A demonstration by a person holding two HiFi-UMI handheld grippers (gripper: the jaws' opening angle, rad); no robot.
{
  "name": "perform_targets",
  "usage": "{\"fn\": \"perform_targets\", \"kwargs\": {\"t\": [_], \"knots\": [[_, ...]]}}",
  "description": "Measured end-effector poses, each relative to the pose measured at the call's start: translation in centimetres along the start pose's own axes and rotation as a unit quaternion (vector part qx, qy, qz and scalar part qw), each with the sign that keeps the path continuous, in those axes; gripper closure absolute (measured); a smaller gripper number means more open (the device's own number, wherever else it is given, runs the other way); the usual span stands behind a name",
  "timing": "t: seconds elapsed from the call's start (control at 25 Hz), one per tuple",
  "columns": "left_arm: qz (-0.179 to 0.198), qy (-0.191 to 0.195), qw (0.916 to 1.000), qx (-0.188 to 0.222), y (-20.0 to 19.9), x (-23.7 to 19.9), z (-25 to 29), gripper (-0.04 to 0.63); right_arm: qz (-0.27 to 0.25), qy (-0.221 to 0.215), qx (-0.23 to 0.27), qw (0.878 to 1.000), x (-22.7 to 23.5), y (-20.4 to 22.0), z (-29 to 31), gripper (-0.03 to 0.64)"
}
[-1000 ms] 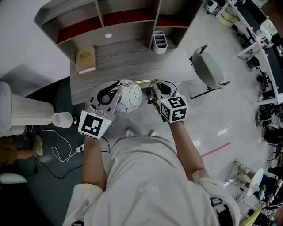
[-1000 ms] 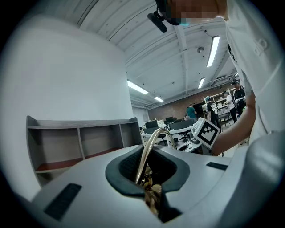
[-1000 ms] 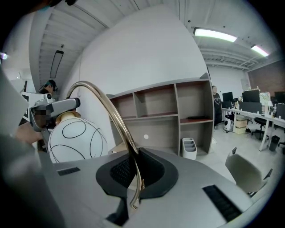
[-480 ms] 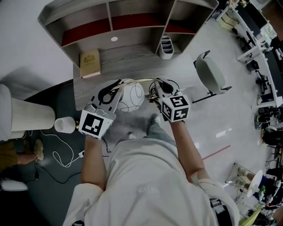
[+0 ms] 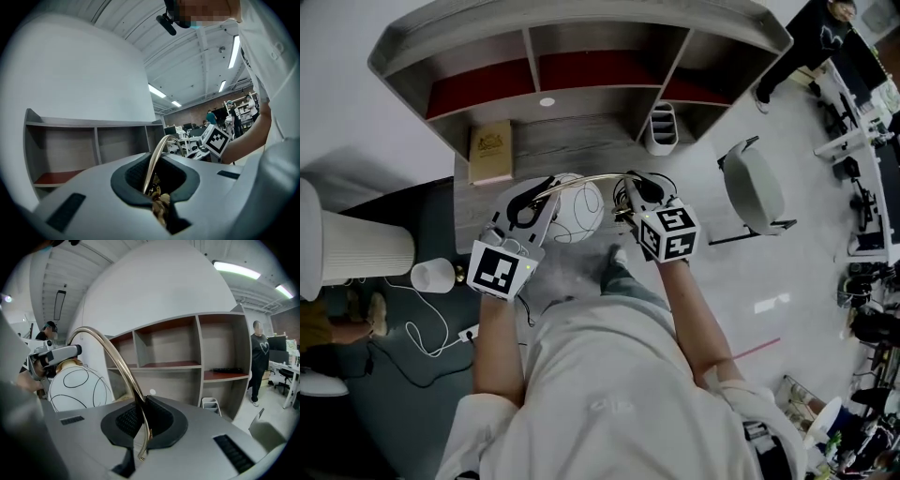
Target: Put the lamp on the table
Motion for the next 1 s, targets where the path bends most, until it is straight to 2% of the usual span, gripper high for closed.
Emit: {"fn": "perform_targets", "kwargs": {"t": [0.32, 0.56, 0.8, 1.0], "knots": [[-0.004, -0.062, 0.9978, -0.024, -1.3, -1.7, 5.4, 0.558, -0.020, -0.060, -0.007, 0.998, 5.4, -3.6, 5.2, 0.588], [-0.009, -0.121, 0.9914, -0.049, -1.7, -2.3, 7.7, 0.558, -0.039, -0.124, -0.014, 0.991, 7.6, -5.2, 8.9, 0.588], [-0.018, -0.173, 0.9818, -0.076, -1.4, -2.5, 8.4, 0.558, -0.055, -0.177, -0.022, 0.982, 8.0, -6.1, 12.2, 0.588], [-0.024, -0.199, 0.9756, -0.090, -1.0, -3.5, 7.9, 0.558, -0.060, -0.207, -0.033, 0.976, 6.9, -6.4, 14.3, 0.588]]}}
Point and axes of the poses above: the fingertips, and each gripper's own axes: z forward along the fingers, x to its right, y out of its underside, the point moved 9 cm from there along -z, backward along the fingers, and after that the axes turned 8 degrees about -x, right-handed, at the moved point
